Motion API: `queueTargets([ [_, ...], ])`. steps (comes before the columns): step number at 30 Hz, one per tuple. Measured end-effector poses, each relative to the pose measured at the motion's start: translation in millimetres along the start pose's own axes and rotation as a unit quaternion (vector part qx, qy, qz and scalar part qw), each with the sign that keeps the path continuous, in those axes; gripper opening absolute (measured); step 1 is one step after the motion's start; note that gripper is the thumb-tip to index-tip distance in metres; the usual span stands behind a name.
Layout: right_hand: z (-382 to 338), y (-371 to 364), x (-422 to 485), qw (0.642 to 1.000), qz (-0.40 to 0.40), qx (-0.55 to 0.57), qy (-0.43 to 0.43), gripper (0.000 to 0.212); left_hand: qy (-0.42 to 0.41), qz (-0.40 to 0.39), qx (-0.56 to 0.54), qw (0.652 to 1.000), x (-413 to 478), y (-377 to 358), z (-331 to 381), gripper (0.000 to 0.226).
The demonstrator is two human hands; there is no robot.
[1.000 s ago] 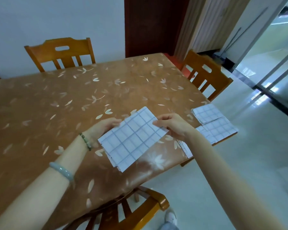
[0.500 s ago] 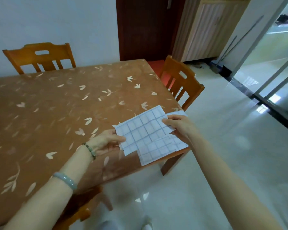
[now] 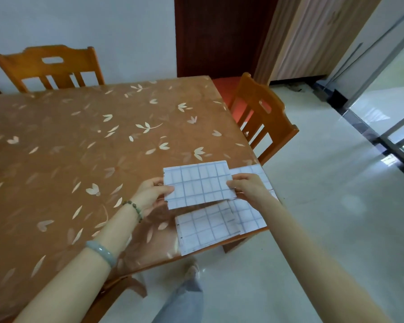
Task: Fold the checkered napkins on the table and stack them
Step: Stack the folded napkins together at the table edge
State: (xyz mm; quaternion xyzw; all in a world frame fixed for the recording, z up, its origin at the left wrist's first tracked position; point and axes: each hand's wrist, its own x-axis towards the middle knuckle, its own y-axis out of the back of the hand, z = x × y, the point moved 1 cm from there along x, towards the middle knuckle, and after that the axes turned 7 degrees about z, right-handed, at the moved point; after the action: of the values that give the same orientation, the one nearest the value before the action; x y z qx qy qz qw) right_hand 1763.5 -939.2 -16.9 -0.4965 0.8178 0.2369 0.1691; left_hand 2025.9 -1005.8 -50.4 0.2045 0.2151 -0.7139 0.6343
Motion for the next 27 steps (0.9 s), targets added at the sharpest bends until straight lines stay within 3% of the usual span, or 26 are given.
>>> queueTargets([
  [4,2.8,-16.6,43.4,0.995,0.025,-0.091,0.017,0.005,0.023,0.044,0.013,0.999,37.0,-2.4,-11.6,0.015],
  [13,34.8,-47.6,110.0,0.954,0.006,-0.3,0.011,0.02,0.075,0.165,0.071,0.981,71.4,-11.7,-45.4,0.017],
  [17,40.7,-47.2,125.7,0.95,0.008,-0.313,0.001,0.024,0.057,0.197,0.148,0.968,81.3,-17.9,-56.3,0.007],
  [21,42.1,-50.9,133.6,0.941,-0.008,-0.339,0.009,0.019,0.03,0.264,0.209,0.941,85.2,-21.7,-56.3,0.013],
  [27,45.4,-56.4,137.4,0.926,-0.03,-0.375,0.036,0.012,0.029,0.299,0.253,0.92,81.6,-33.0,-59.5,0.026],
])
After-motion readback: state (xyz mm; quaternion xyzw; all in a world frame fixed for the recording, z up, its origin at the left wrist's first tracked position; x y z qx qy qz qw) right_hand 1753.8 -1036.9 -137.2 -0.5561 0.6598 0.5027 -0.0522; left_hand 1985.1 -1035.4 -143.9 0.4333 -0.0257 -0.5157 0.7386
